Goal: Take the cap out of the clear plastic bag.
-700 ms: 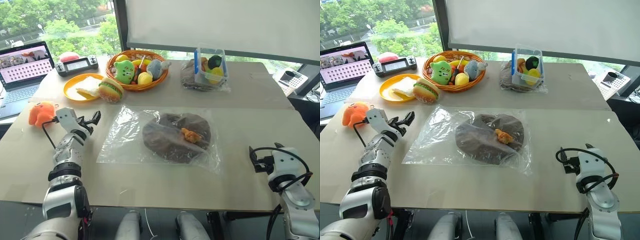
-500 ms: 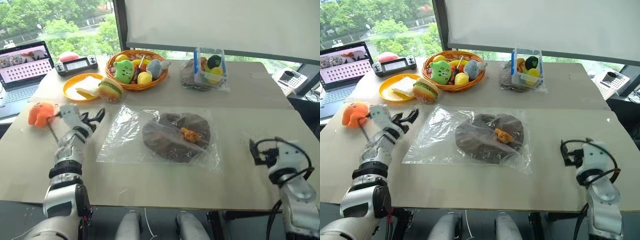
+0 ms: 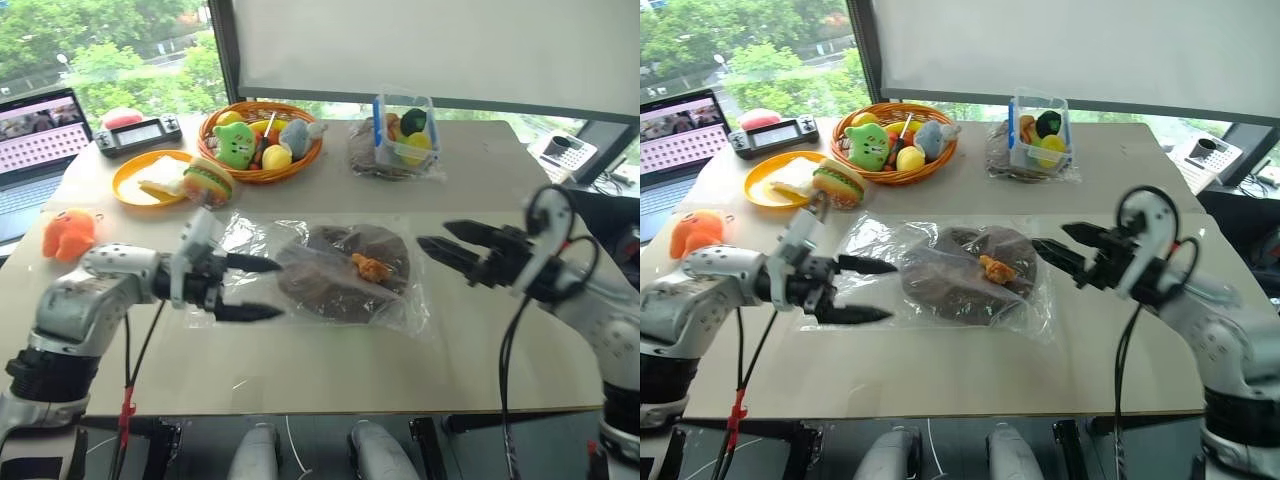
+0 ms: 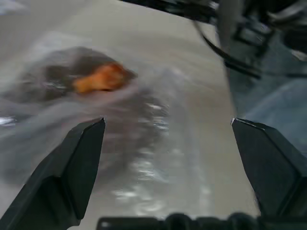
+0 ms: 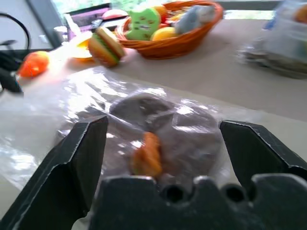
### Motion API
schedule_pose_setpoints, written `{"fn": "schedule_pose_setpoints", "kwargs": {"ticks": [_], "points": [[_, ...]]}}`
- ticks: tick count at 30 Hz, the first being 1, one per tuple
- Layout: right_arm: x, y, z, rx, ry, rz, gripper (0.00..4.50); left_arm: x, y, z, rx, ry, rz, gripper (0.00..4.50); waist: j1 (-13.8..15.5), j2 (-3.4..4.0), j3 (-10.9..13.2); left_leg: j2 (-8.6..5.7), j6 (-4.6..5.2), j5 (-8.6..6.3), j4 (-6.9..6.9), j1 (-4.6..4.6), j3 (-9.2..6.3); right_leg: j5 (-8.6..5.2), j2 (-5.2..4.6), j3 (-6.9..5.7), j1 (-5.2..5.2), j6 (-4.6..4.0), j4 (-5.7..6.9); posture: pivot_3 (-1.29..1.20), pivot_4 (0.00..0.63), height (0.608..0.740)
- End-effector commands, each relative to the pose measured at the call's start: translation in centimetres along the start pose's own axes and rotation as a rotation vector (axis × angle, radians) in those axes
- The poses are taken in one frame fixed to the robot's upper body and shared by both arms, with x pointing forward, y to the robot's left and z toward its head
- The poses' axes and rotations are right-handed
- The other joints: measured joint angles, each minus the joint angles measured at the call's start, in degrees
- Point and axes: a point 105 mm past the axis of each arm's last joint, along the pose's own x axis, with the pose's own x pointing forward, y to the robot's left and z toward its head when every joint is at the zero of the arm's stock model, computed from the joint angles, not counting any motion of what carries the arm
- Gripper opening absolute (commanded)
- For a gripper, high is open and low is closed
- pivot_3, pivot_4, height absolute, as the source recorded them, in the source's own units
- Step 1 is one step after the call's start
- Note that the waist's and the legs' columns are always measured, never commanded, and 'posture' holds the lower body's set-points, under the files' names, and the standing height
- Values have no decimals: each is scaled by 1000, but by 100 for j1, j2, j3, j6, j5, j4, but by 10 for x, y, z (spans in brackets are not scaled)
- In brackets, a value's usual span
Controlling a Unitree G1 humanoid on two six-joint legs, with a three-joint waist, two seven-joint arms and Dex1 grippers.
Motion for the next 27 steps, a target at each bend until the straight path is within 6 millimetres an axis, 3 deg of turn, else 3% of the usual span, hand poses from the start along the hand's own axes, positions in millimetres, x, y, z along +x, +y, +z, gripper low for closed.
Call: {"fn": "schedule_pose_setpoints", "kwargs": {"ticks": [1, 5, 11, 16, 20, 24, 27], "points": [[22, -3, -7, -22, 55, 12, 4426, 5, -9, -5, 42, 33, -33, 4500, 65, 0, 0, 1, 1, 1, 0, 2, 0, 0, 1, -2, 2, 0, 1, 0, 150, 740], [37, -10, -29, -24, 135, 4, 4426, 9, -10, -4, 40, 7, -13, 4500, 180, -1, 0, 4, 4, 2, 5, -28, 2, -2, 0, -8, -15, -2, -2, 0, 150, 740], [35, -11, -74, 51, 272, 7, 4426, 7, -12, -8, 43, -4, 25, 4500, 200, -1, 0, -1, 1, -5, 4, -108, 2, 8, -7, -11, -88, -19, 3, 0, 150, 740], [35, -11, -102, 76, 344, 3, 4426, 6, -13, -11, 47, -2, 37, 4500, 163, -1, 0, 0, 1, -4, 8, -97, 2, 13, -5, -12, -84, -24, 12, 0, 150, 740], [40, -15, -109, 61, 348, -23, 4426, 5, -9, -12, 57, 1, 54, 4500, 157, -3, -1, 2, 1, -4, 7, -27, 2, 8, -4, -15, -11, -18, 0, 0, 150, 740], [44, -19, -107, 25, 323, -47, 4426, 5, -5, -11, 66, -2, 62, 4500, 145, -4, -2, 4, 1, -4, 6, -17, 4, 3, -1, -14, -6, -12, 1, 0, 150, 740], [47, -22, -102, 18, 286, -73, 3734, 6, -5, -12, 70, 1, 60, 4500, 134, -5, -3, 6, 1, -4, 6, -17, 4, 3, 1, -12, -6, -12, 1, 0, 150, 740]]}}
